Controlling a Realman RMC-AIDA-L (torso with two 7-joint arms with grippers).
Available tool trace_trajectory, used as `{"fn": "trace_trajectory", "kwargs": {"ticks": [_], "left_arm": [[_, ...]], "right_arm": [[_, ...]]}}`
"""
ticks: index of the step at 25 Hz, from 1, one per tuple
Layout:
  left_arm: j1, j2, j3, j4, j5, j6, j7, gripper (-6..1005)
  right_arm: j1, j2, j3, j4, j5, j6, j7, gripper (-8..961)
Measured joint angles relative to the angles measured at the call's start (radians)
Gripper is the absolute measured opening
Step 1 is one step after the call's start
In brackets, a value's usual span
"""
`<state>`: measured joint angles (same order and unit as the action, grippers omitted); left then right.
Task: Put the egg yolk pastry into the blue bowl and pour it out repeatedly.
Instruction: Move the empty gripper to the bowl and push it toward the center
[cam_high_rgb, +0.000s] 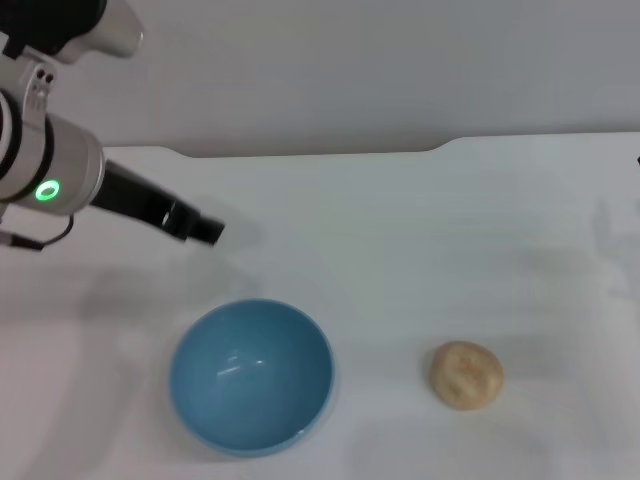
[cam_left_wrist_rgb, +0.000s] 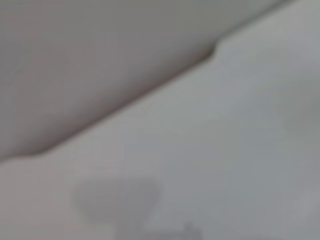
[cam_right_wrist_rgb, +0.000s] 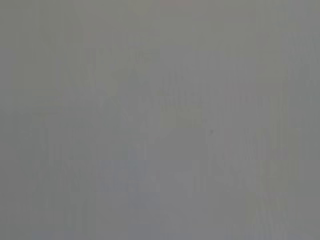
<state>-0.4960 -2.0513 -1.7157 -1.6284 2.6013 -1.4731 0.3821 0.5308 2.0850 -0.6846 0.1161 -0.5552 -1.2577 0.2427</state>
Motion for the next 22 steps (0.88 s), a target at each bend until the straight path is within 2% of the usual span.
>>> {"fn": "trace_trajectory", "kwargs": {"ticks": [3,9,16,21,22], "left_arm": [[-0.026,-0.002,0.001,-0.025,0.016,-0.144,-0.015,646],[-0.075,-0.004,0.058,0.029,0.033,-0.216,-0.081,646],[-0.134,-0.007,0.153,0.159,0.118,-0.165,-0.138,646],[-0.168,-0.007,0.164,0.25,0.122,-0.117,-0.144,647],[-0.186,-0.007,0.165,0.301,0.122,-0.099,-0.145,647]], "right_arm": [[0.001,0.0,0.0,0.0,0.0,0.001,0.0,503],[0.002,-0.001,0.002,-0.002,0.0,0.013,0.0,502],[0.005,-0.002,0.003,-0.017,0.0,0.036,0.0,504],[0.003,-0.002,0.0,-0.018,0.0,0.037,0.0,503],[0.001,-0.002,0.0,-0.018,0.0,0.037,0.0,502]]}}
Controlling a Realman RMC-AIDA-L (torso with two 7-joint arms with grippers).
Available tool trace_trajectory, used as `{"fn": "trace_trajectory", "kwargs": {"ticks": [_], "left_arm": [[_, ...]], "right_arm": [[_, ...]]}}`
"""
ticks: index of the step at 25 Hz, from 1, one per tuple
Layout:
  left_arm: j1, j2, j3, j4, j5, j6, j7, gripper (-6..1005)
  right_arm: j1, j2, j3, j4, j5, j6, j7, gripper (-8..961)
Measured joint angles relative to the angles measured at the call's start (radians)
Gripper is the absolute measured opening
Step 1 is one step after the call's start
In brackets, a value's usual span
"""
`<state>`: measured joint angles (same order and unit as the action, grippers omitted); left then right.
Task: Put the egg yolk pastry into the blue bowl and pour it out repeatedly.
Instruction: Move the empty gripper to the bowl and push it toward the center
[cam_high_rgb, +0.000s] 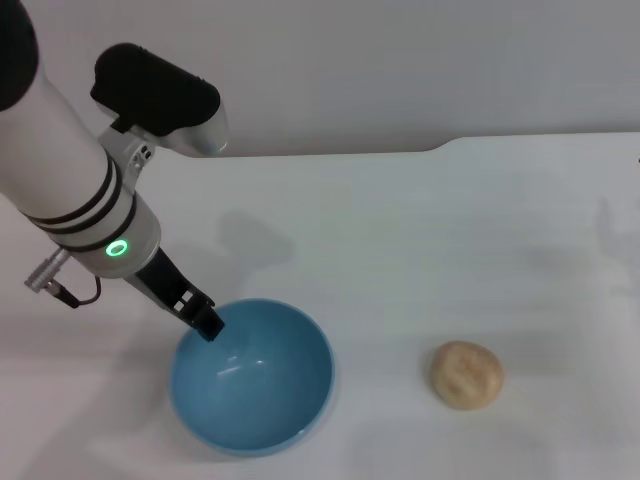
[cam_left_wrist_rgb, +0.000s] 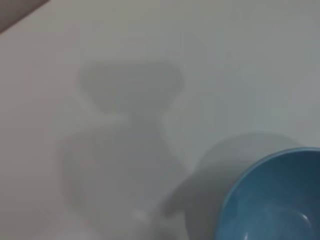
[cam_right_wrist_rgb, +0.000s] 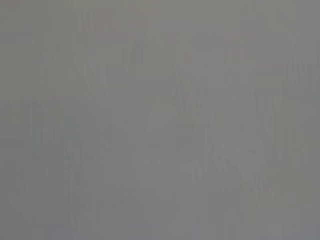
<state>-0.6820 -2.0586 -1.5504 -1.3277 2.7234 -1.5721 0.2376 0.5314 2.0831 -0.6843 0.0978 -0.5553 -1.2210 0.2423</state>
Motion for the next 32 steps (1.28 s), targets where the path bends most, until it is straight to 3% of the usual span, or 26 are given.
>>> {"fn": "trace_trajectory", "kwargs": {"ticks": [17,32], "left_arm": [[-0.081,-0.005,0.001,0.309,-0.006,0.103,0.001,631],[-0.094,-0.008,0.037,0.376,-0.063,0.145,0.003,554]], "right_arm": [[-0.003,0.0,0.001,0.0,0.0,0.0,0.0,503],[-0.003,0.002,-0.001,0.001,0.0,0.0,0.0,504]]}}
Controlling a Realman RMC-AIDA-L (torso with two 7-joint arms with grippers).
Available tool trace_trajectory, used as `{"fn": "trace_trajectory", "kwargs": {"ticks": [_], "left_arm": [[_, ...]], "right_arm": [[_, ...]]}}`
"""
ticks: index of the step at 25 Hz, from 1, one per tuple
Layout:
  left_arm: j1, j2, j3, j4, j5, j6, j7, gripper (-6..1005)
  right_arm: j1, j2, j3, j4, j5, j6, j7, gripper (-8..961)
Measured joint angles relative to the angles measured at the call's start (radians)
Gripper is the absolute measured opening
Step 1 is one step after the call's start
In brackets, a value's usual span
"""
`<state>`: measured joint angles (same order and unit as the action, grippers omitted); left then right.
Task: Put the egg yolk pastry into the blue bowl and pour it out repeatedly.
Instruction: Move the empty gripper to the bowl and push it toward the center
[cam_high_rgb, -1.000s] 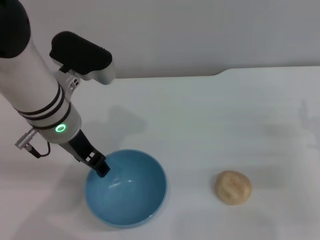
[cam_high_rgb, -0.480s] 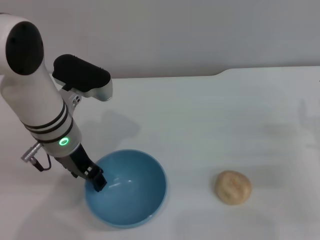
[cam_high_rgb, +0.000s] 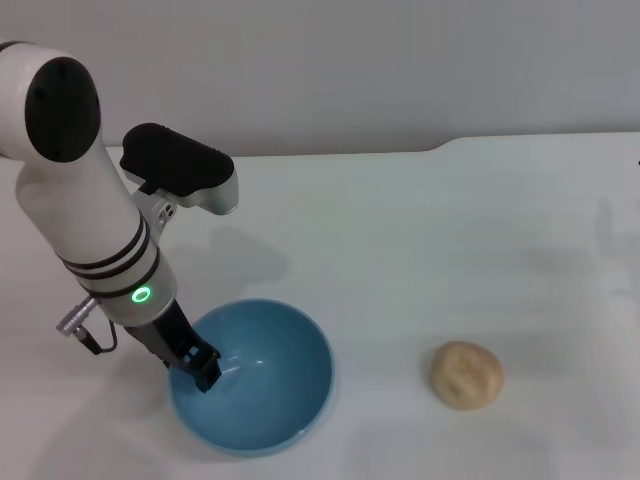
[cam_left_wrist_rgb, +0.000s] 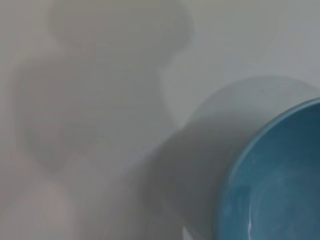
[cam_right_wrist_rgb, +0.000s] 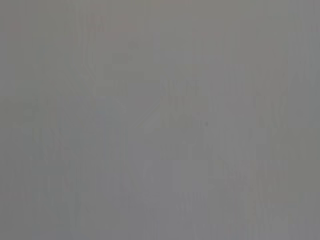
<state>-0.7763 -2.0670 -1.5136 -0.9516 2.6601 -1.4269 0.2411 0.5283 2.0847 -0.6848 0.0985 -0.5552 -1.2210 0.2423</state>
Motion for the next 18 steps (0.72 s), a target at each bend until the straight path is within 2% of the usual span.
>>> {"fn": "trace_trajectory", "kwargs": {"ticks": [2,14,18], "left_arm": [[-0.001,0.0,0.002,0.001,-0.001,0.0,0.001,544],[-0.008,0.0,0.003,0.002,-0.01,-0.003,0.003,111],[-0.008,0.001,0.003,0.002,-0.01,-0.003,0.006,42]], "right_arm": [[0.0,0.0,0.0,0.001,0.0,0.0,0.0,504],[-0.002,0.0,0.002,0.004,0.0,-0.004,0.0,503],[-0.002,0.0,-0.002,0.005,0.0,-0.003,0.001,503]]}}
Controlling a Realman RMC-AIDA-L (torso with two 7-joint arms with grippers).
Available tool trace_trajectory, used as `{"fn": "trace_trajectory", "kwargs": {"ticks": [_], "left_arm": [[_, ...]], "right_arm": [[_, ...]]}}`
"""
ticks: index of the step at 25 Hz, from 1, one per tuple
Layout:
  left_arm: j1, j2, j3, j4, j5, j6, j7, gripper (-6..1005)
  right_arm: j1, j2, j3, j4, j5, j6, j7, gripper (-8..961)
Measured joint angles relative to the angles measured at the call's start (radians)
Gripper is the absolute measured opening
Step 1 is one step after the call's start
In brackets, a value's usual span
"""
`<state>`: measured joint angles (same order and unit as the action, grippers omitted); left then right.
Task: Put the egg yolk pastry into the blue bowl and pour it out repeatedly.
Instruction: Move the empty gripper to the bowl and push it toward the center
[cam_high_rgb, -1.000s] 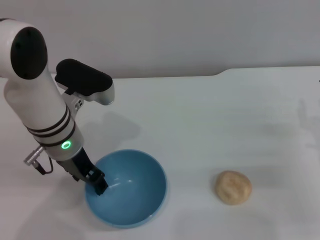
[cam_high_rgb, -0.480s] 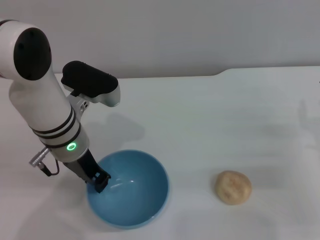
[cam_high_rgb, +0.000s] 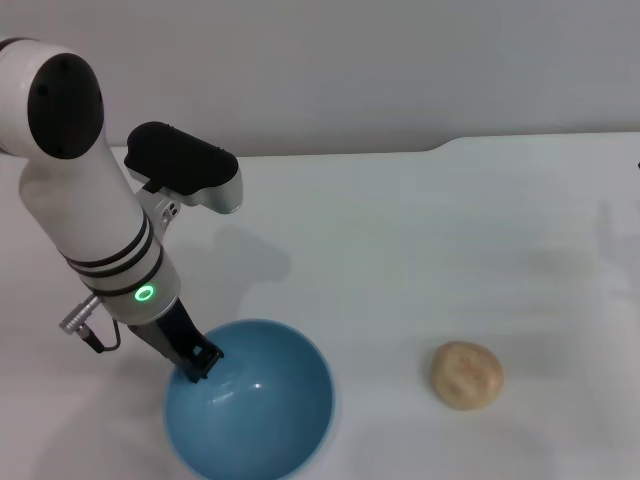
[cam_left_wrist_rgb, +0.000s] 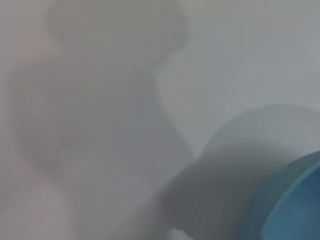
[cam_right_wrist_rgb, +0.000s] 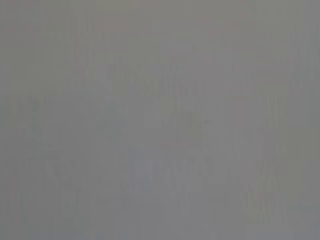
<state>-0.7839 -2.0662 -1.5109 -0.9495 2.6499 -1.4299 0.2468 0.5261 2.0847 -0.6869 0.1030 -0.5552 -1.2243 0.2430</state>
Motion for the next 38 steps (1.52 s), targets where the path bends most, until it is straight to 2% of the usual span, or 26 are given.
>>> {"fn": "trace_trajectory", "kwargs": {"ticks": [4,7,11,15,17,24,28,33,36,37,38], "left_arm": [[-0.007,0.001,-0.002,-0.001,0.0,0.0,0.0,27],[-0.021,0.003,-0.008,-0.009,0.001,0.0,-0.002,29],[-0.049,0.004,-0.011,-0.012,0.001,0.005,-0.004,28],[-0.069,0.004,-0.011,-0.012,0.001,0.008,-0.001,26],[-0.073,0.004,-0.006,-0.007,0.001,0.007,0.0,22],[-0.058,0.003,0.012,-0.012,0.006,0.005,0.009,16],[-0.063,0.005,0.012,-0.012,0.004,-0.003,0.031,7],[-0.066,0.005,0.012,-0.013,0.004,-0.002,0.042,-1],[-0.066,0.006,0.006,-0.023,0.004,-0.003,0.043,-1],[-0.067,0.006,0.004,-0.025,0.005,-0.003,0.043,-1],[-0.069,0.006,0.004,-0.026,0.005,-0.004,0.044,-2]], "right_arm": [[0.008,-0.002,-0.003,0.0,-0.009,0.013,0.057,503],[0.018,-0.006,-0.004,-0.05,-0.093,0.086,0.158,503],[0.038,-0.011,-0.005,-0.175,-0.341,0.266,0.44,503],[0.05,-0.014,-0.005,-0.292,-0.627,0.321,0.712,502],[0.051,-0.014,-0.005,-0.324,-0.695,0.322,0.775,502],[0.043,-0.013,-0.008,-0.343,-0.719,0.315,0.799,502],[0.05,-0.012,-0.051,-0.35,-0.728,0.319,0.816,503],[0.053,-0.013,-0.168,-0.405,-0.731,0.336,0.887,503],[0.05,-0.013,-0.269,-0.478,-0.774,0.38,1.025,504],[0.049,-0.014,-0.315,-0.538,-0.861,0.398,1.146,504],[0.049,-0.014,-0.315,-0.538,-0.861,0.398,1.146,504]]}}
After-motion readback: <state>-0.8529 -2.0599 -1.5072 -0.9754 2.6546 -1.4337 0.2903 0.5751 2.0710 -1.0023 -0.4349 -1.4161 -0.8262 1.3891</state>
